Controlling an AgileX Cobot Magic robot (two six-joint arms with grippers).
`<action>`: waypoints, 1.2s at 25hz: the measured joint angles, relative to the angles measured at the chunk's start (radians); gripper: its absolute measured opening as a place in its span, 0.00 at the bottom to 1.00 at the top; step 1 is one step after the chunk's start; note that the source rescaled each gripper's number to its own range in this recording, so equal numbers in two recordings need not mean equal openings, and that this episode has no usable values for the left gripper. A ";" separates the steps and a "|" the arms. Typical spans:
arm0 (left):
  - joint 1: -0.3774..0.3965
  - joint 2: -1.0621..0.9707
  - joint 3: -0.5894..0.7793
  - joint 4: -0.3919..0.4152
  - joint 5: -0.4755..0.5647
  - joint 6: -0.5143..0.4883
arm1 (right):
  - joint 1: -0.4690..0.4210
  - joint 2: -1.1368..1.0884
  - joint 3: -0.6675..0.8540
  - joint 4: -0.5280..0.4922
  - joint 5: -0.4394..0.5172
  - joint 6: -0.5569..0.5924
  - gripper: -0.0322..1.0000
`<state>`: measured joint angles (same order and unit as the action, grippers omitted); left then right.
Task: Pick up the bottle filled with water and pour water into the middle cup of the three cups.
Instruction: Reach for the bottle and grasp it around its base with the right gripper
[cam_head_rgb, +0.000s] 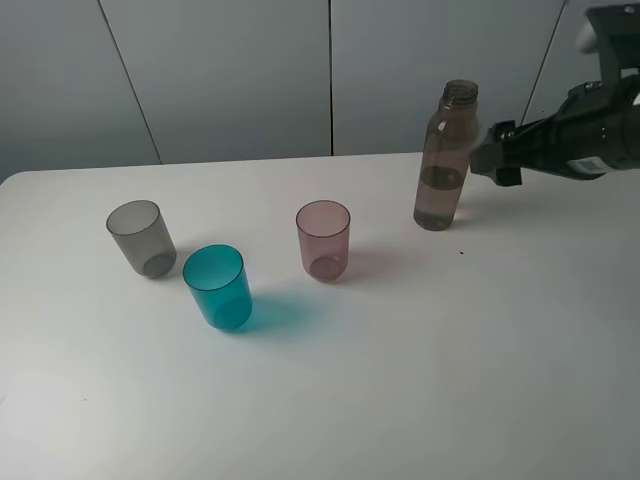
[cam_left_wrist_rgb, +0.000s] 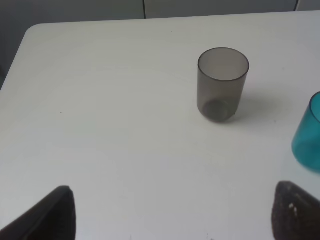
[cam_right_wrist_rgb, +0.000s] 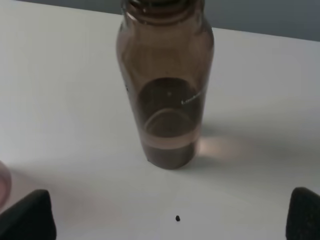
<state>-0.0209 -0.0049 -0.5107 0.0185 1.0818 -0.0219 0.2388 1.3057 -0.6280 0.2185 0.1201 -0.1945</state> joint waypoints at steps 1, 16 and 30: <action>0.000 0.000 0.000 0.000 0.000 0.000 | 0.010 0.013 0.037 -0.006 -0.056 0.000 1.00; 0.000 0.000 0.000 0.000 0.000 0.000 | 0.039 0.353 0.153 -0.130 -0.530 0.116 1.00; 0.000 0.000 0.000 0.000 0.000 0.000 | 0.039 0.599 0.151 -0.207 -0.979 0.179 1.00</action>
<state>-0.0209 -0.0049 -0.5107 0.0185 1.0818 -0.0219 0.2778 1.9043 -0.4766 0.0113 -0.8585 -0.0159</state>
